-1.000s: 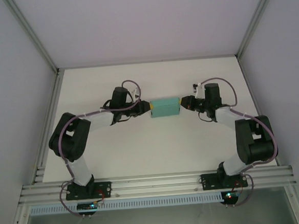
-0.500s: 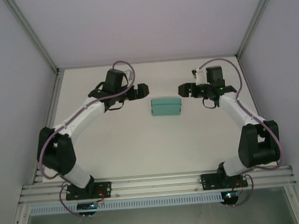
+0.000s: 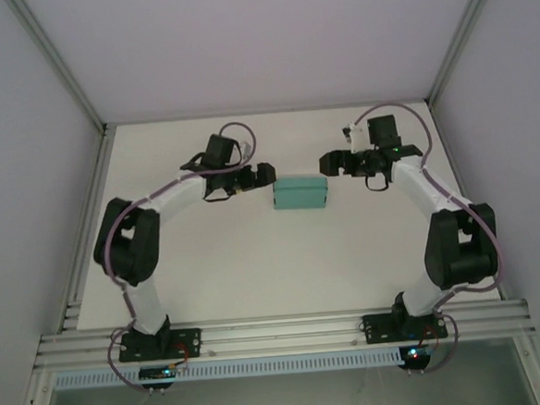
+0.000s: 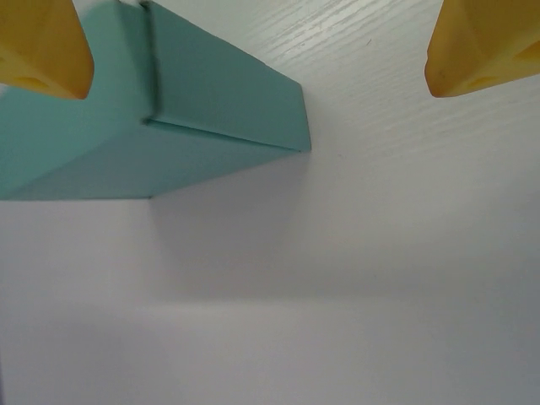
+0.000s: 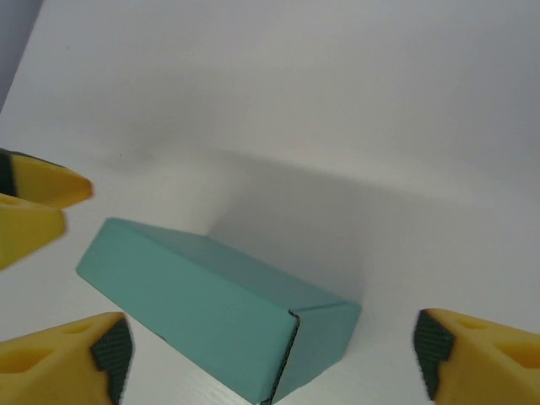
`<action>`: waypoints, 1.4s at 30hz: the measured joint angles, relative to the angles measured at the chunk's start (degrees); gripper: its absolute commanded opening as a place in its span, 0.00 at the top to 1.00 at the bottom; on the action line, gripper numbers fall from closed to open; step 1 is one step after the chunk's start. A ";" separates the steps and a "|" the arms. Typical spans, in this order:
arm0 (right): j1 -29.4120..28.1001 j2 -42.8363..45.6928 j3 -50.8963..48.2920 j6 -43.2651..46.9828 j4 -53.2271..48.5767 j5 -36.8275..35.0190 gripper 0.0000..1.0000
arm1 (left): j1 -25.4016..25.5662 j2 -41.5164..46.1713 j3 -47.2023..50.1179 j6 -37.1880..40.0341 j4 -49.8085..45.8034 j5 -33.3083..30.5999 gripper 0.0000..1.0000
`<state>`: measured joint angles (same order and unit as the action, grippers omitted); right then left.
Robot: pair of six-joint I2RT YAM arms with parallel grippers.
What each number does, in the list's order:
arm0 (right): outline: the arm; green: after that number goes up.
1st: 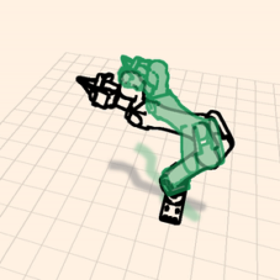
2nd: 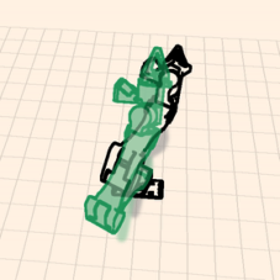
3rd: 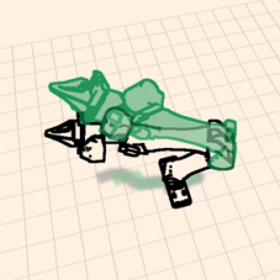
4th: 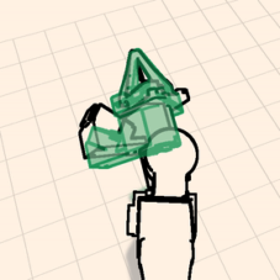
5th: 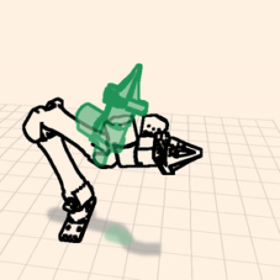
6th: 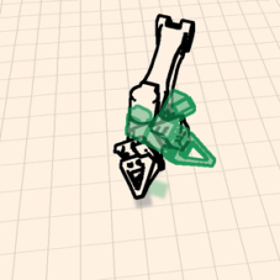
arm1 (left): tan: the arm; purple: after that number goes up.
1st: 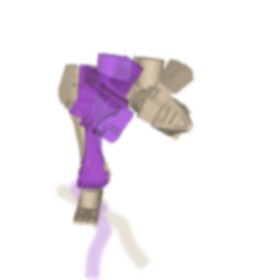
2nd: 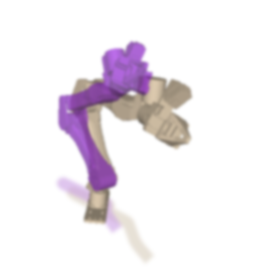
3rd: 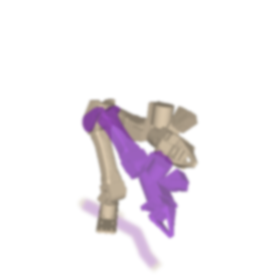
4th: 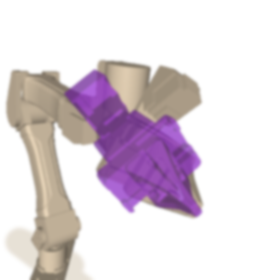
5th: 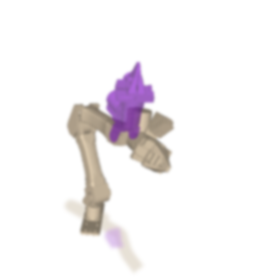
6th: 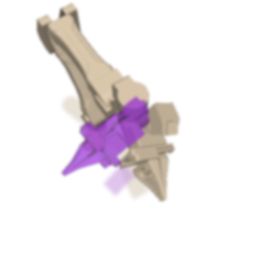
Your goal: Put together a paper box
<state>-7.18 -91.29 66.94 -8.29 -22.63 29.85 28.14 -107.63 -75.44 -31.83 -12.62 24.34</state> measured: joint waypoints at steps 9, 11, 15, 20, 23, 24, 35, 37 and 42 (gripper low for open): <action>0.02 -5.46 -3.96 -7.61 4.28 6.29 0.64 | 0.13 -3.39 -1.36 -2.86 5.95 7.72 0.27; 0.02 -5.46 -5.11 -8.83 6.56 7.45 0.71 | 0.26 -3.43 -0.15 -3.67 7.48 8.90 0.30; 0.55 -4.70 -7.74 -10.84 10.95 9.07 0.82 | 0.37 -3.43 2.32 -4.76 10.78 11.10 0.35; 0.90 -4.07 -10.01 -12.79 14.95 9.97 0.94 | 0.37 -3.43 3.34 -5.33 13.09 12.50 0.65; 1.05 -3.93 -11.30 -13.77 17.31 10.10 0.98 | 0.37 -3.34 4.81 -5.84 16.02 13.70 0.94; 1.20 -3.85 -11.76 -14.03 18.14 10.32 1.00 | 0.28 -2.95 5.49 -6.05 17.25 13.84 1.00; 1.60 -2.99 -16.28 -16.61 26.38 11.65 1.00 | 0.26 -1.31 11.91 -6.21 29.00 12.55 1.00; 1.60 -2.82 -16.44 -16.57 26.69 11.61 1.00 | 0.31 -1.31 11.74 -5.62 29.14 12.09 1.00; 1.51 -2.10 -14.73 -15.19 22.95 10.32 0.96 | 1.36 -1.11 7.61 -0.72 22.53 7.52 1.00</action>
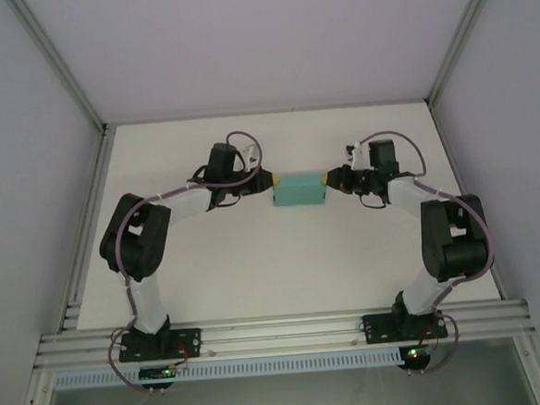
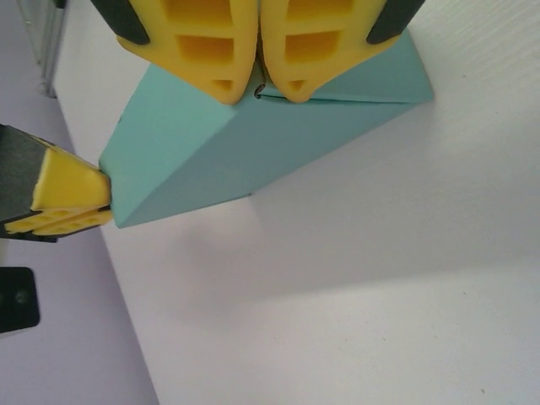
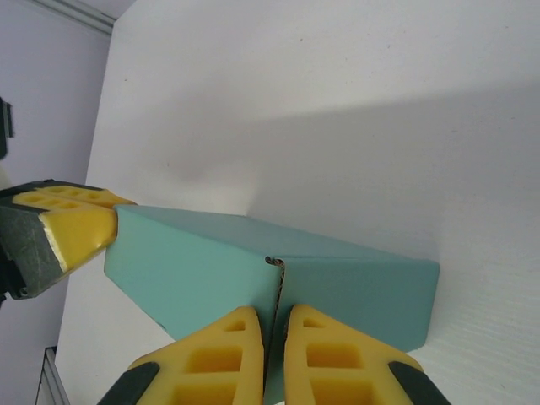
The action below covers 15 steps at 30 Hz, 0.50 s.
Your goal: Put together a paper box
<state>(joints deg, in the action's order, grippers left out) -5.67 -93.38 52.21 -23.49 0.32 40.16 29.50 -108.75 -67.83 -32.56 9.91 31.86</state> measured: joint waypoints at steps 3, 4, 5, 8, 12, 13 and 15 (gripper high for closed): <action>-0.52 0.20 3.13 2.10 -5.51 -2.49 0.82 | 1.07 0.00 -3.89 3.65 -6.73 -3.98 0.76; -0.76 0.17 4.15 2.60 -7.26 -3.34 0.79 | 1.46 0.00 -5.01 4.74 -8.72 -4.96 0.76; -1.03 0.07 5.22 3.15 -9.22 -4.04 0.74 | 1.86 0.00 -5.92 5.77 -10.58 -5.90 0.71; -1.31 -0.28 8.07 4.35 -14.01 -5.09 0.60 | 2.73 0.00 -8.28 8.09 -14.75 -7.34 0.36; -1.33 -0.39 13.00 6.05 -18.91 -5.66 0.45 | 3.34 0.20 -10.64 10.27 -18.78 -9.33 0.00; -1.33 -0.39 14.69 6.54 -19.71 -5.92 0.39 | 3.43 0.59 -11.04 10.47 -19.65 -10.47 0.00; -1.33 -0.35 18.01 8.13 -21.05 -6.38 0.29 | 3.41 2.10 -11.26 10.93 -20.79 -13.11 0.00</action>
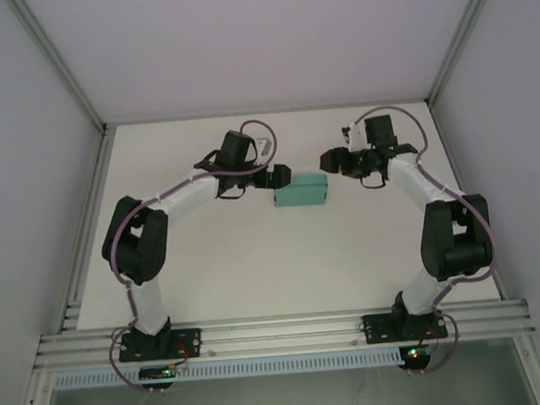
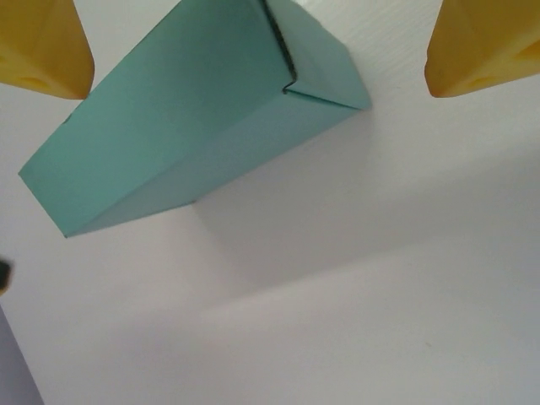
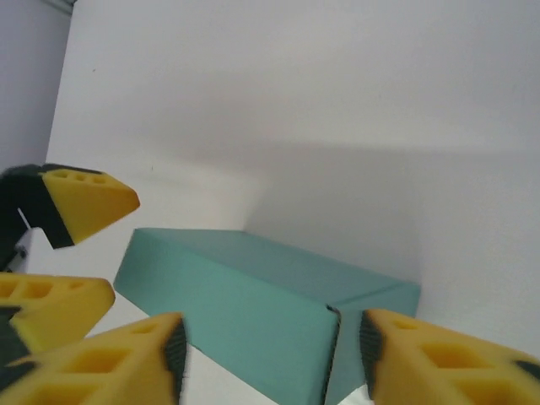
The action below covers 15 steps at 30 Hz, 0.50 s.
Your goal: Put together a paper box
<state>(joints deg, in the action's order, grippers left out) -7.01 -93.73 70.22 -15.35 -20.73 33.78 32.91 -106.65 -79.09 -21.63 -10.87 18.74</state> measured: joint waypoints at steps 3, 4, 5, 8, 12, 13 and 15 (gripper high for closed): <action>-0.17 0.39 4.57 6.80 -1.40 -0.42 0.01 | -0.37 3.76 0.02 0.39 -1.05 -4.09 0.00; -0.42 0.68 5.73 11.26 -1.81 -0.26 0.01 | -0.66 5.46 0.20 0.48 -1.14 -5.53 0.00; -0.87 0.96 6.43 15.65 -2.29 0.02 0.01 | -0.92 6.95 0.50 0.61 -1.09 -6.62 0.00; -4.26 1.84 7.39 34.34 -5.90 0.48 0.01 | -2.27 12.72 3.48 0.59 -0.74 -10.08 0.00; -10.56 0.90 8.48 56.65 -13.46 -1.29 0.01 | -4.52 18.32 9.42 -0.46 -1.07 -13.60 0.01; -11.91 0.02 9.49 61.05 -15.63 -1.75 0.01 | -5.11 19.28 11.39 -0.96 -1.11 -14.67 0.00; -13.20 -2.05 11.65 67.08 -18.34 -2.45 0.01 | -5.64 20.55 14.47 -1.90 -1.49 -15.93 0.00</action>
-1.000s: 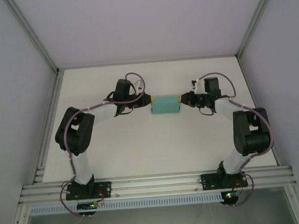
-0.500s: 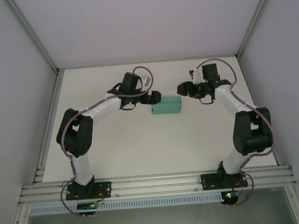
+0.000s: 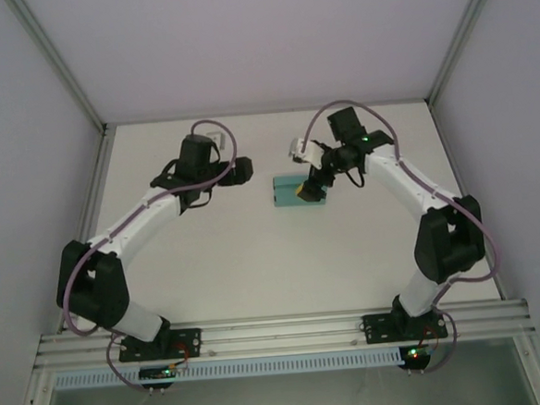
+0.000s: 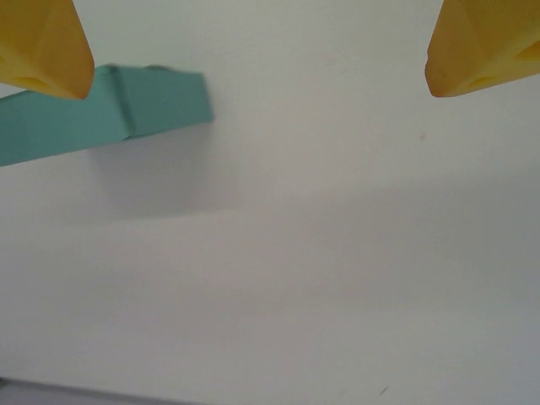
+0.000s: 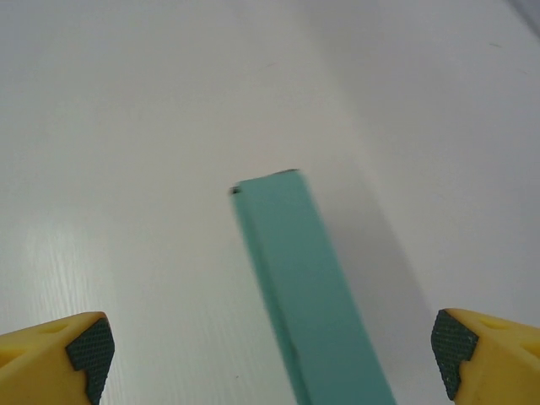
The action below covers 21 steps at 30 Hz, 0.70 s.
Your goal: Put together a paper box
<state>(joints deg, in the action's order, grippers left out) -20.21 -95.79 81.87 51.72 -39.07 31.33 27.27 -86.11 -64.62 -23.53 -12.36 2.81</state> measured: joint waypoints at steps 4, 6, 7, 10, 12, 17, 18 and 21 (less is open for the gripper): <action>0.37 -5.11 4.92 8.07 -4.57 -1.84 0.01 | -0.17 2.45 5.70 -1.90 -1.73 -2.40 0.00; 0.55 -8.02 7.34 10.82 -6.80 -3.19 0.01 | -0.17 3.26 6.93 -2.67 -2.91 -3.67 0.00; 0.57 -9.64 8.46 12.07 -7.76 -3.76 0.01 | -0.17 3.67 7.23 -2.99 -3.56 -4.31 0.00; 0.57 -13.97 10.88 14.08 -9.55 -5.49 0.03 | -0.17 5.38 7.89 -3.78 -4.44 -5.81 0.00; 0.44 -16.83 12.52 14.78 -10.47 -6.80 0.06 | -0.17 6.67 8.44 -4.17 -4.52 -6.56 0.00; -0.07 -21.22 15.82 14.58 -11.43 -10.05 0.38 | -0.17 9.29 10.45 -4.98 -4.59 -8.24 0.01; -0.28 -21.35 15.96 13.94 -11.41 -10.95 0.43 | -0.17 9.92 11.13 -5.09 -4.63 -8.55 0.01; -1.18 -21.05 15.43 11.30 -9.20 -13.77 0.53 | -0.17 11.76 12.83 -5.35 -4.61 -9.49 0.01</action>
<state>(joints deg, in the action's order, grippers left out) -21.39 -116.84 97.30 63.02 -48.27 17.56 27.09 -74.35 -51.79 -28.88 -16.97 -6.68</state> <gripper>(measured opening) 0.504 0.995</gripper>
